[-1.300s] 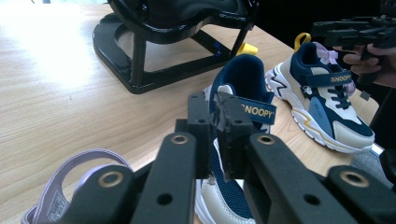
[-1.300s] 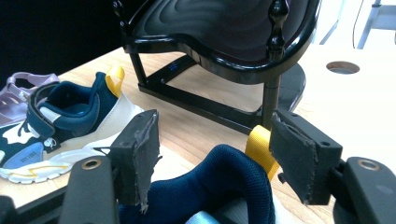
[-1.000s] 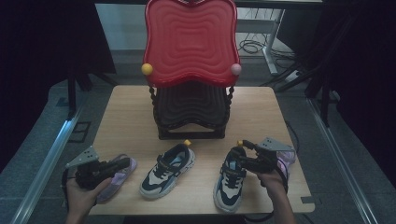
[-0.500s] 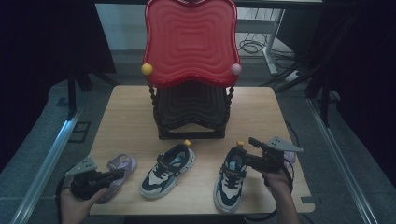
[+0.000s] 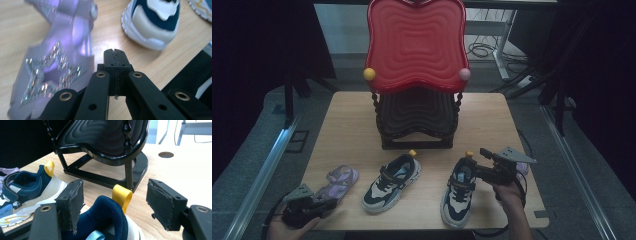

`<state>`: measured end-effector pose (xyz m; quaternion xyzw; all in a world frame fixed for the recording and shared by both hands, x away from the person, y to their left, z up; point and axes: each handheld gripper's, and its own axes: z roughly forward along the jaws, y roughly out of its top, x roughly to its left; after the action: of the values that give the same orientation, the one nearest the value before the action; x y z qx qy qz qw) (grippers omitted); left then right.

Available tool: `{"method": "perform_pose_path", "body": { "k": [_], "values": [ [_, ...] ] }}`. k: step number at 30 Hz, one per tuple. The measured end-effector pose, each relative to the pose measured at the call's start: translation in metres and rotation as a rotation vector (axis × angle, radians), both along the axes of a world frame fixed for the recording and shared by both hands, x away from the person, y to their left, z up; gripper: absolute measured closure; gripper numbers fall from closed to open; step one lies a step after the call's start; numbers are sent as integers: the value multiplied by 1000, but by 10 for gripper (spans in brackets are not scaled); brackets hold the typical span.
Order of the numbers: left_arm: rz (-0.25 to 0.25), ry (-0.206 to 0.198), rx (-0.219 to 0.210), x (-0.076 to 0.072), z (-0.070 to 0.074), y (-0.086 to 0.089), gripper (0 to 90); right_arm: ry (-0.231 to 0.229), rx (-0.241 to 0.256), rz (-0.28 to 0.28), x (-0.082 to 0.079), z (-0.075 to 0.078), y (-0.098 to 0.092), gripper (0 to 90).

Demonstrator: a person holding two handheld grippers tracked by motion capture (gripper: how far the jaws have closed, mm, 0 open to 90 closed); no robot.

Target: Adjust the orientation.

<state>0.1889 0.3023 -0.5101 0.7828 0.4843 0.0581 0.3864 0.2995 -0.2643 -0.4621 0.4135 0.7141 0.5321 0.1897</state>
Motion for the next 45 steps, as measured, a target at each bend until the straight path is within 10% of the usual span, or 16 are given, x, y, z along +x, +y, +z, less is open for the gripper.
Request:
{"method": "perform_pose_path", "body": {
  "k": [31,45],
  "values": [
    [32,57,127,-1,-10,-3,900,35,3,-30,2,-4,-7,308],
    [61,66,120,-2,-9,6,900,49,8,-41,2,-5,-11,311]
  ]
}}
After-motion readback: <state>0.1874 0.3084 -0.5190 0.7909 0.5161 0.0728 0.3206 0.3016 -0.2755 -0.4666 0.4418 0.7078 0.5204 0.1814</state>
